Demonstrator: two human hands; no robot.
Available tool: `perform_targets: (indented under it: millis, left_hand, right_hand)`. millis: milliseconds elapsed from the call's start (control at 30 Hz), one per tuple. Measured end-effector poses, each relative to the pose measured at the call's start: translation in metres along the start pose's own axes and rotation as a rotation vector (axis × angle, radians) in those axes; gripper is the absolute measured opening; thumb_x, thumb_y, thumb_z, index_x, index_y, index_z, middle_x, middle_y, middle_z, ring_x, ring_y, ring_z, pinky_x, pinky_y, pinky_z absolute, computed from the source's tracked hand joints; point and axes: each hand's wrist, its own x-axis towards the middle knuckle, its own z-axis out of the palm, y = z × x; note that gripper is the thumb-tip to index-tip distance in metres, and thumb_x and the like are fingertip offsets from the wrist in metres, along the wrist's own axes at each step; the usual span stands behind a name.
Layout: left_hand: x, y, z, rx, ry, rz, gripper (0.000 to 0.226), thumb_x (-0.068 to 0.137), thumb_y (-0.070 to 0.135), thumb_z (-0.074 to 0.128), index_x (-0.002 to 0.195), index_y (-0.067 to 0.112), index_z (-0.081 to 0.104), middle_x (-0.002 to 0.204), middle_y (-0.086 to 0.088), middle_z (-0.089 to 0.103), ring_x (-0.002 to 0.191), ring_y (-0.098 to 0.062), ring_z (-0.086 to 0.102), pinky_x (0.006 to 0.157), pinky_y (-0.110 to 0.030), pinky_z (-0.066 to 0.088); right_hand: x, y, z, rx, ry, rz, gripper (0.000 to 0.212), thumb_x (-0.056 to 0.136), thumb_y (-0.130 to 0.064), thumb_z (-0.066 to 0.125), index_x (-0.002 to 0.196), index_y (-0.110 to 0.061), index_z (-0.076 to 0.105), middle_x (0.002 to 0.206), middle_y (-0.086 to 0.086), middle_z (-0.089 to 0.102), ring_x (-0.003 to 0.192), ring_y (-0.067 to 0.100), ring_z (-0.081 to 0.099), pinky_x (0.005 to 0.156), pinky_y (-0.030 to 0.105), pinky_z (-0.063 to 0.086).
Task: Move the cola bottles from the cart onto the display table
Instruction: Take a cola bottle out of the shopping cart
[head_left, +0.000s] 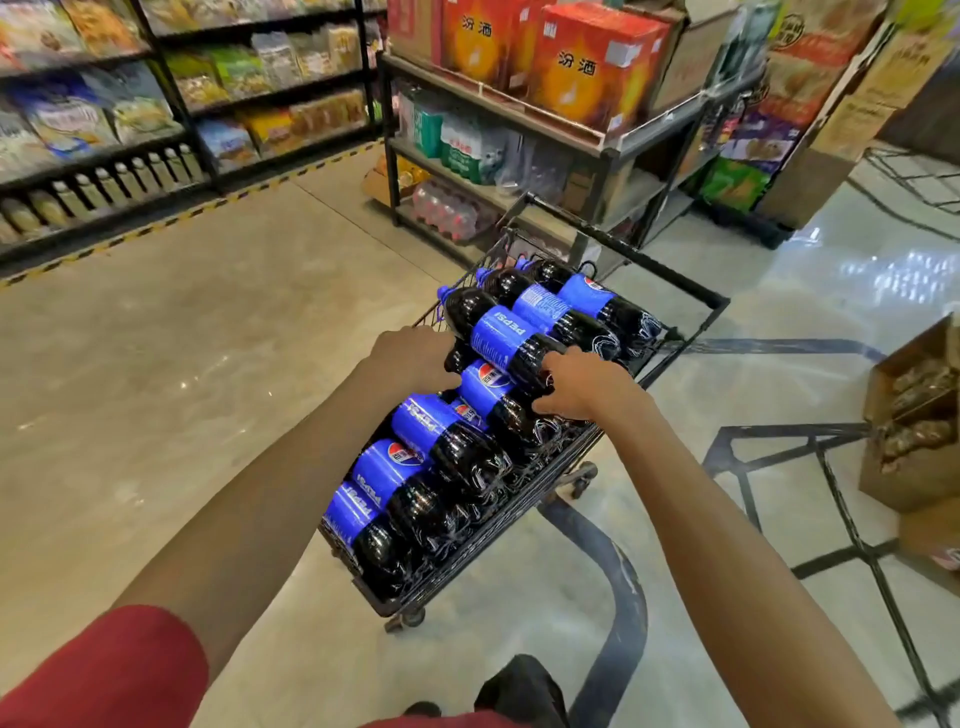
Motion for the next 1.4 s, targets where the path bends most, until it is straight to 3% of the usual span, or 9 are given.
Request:
perform_targets:
  millis: [233,400,500,633,733,967,1167,1267,1400]
  left_hand:
    - [0.060,0.022,0.003,-0.170,-0.038,-0.211,0.044,0.095,0.046,0.057,0.131,0.020,0.053,0.124,-0.006,0.060,0.112,-0.028,0.058,0.076,-0.033,0.040]
    - [0.085,0.034,0.012,-0.402,-0.024,-0.372,0.042,0.098,0.040,0.058,0.135,0.020,0.053,0.133,-0.007,0.059,0.121,-0.030,0.055,0.086,-0.034,0.043]
    - [0.099,0.036,0.018,-0.492,0.000,-0.448,0.049,0.098,0.046,0.058,0.136,0.016,0.051,0.130,-0.010,0.060,0.117,-0.031,0.057,0.082,-0.034,0.042]
    - [0.126,0.028,0.030,-0.661,0.065,-0.522,0.049,0.098,0.046,0.059,0.136,0.015,0.051,0.135,-0.012,0.059,0.118,-0.032,0.057,0.090,-0.037,0.045]
    - [0.147,0.024,0.042,-0.776,0.092,-0.565,0.045,0.098,0.046,0.059,0.130,0.014,0.055,0.127,-0.010,0.063,0.107,-0.029,0.058,0.084,-0.034,0.044]
    - [0.186,0.017,0.069,-1.060,0.107,-0.673,0.082,0.091,0.058,0.064,0.148,0.009,0.032,0.143,-0.013,0.052,0.127,-0.033,0.054,0.085,-0.033,0.041]
    - [0.212,0.016,0.079,-1.328,0.119,-0.773,0.091,0.079,0.063,0.074,0.144,0.013,0.035,0.137,-0.006,0.056,0.119,-0.027,0.058,0.086,-0.034,0.045]
    - [0.223,0.016,0.082,-1.450,0.132,-0.816,0.105,0.071,0.064,0.081,0.147,0.015,0.027,0.138,-0.005,0.055,0.119,-0.026,0.059,0.094,-0.043,0.054]
    - [0.232,0.021,0.084,-1.513,0.132,-0.872,0.114,0.064,0.060,0.087,0.148,0.019,0.021,0.137,-0.003,0.054,0.119,-0.027,0.059,0.099,-0.045,0.053]
  right_hand:
    - [0.067,0.035,-0.008,-0.021,-0.003,-0.118,0.066,0.095,-0.046,0.064,0.144,-0.010,0.040,0.149,0.018,0.040,0.133,0.039,0.044,0.099,0.050,0.044]
    - [0.107,0.051,-0.009,-0.031,-0.012,-0.219,0.064,0.097,-0.046,0.061,0.143,-0.009,0.039,0.147,0.019,0.041,0.131,0.038,0.047,0.095,0.048,0.046]
    - [0.124,0.052,-0.009,0.025,-0.008,-0.231,0.073,0.096,-0.045,0.063,0.150,-0.008,0.031,0.152,0.018,0.036,0.135,0.039,0.044,0.098,0.048,0.046]
    - [0.142,0.048,-0.004,0.059,-0.004,-0.243,0.075,0.095,-0.045,0.064,0.150,-0.007,0.030,0.152,0.017,0.035,0.136,0.040,0.042,0.100,0.050,0.045]
    - [0.157,0.048,0.002,0.064,-0.038,-0.229,0.073,0.096,-0.045,0.064,0.148,-0.007,0.031,0.151,0.017,0.036,0.136,0.040,0.042,0.100,0.049,0.045]
    - [0.176,0.042,0.010,0.101,-0.106,-0.191,0.074,0.094,-0.048,0.064,0.147,-0.008,0.030,0.147,0.017,0.038,0.133,0.040,0.044,0.098,0.047,0.045]
    - [0.185,0.039,0.014,0.168,-0.143,-0.142,0.084,0.088,-0.050,0.067,0.149,-0.008,0.027,0.141,0.016,0.042,0.129,0.039,0.045,0.097,0.048,0.044]
    - [0.191,0.039,0.014,0.214,-0.165,-0.122,0.091,0.086,-0.050,0.070,0.152,-0.009,0.023,0.141,0.016,0.041,0.131,0.038,0.044,0.099,0.048,0.044]
    - [0.194,0.038,0.016,0.256,-0.169,-0.101,0.094,0.082,-0.049,0.074,0.151,-0.009,0.024,0.139,0.015,0.043,0.130,0.037,0.042,0.097,0.046,0.044]
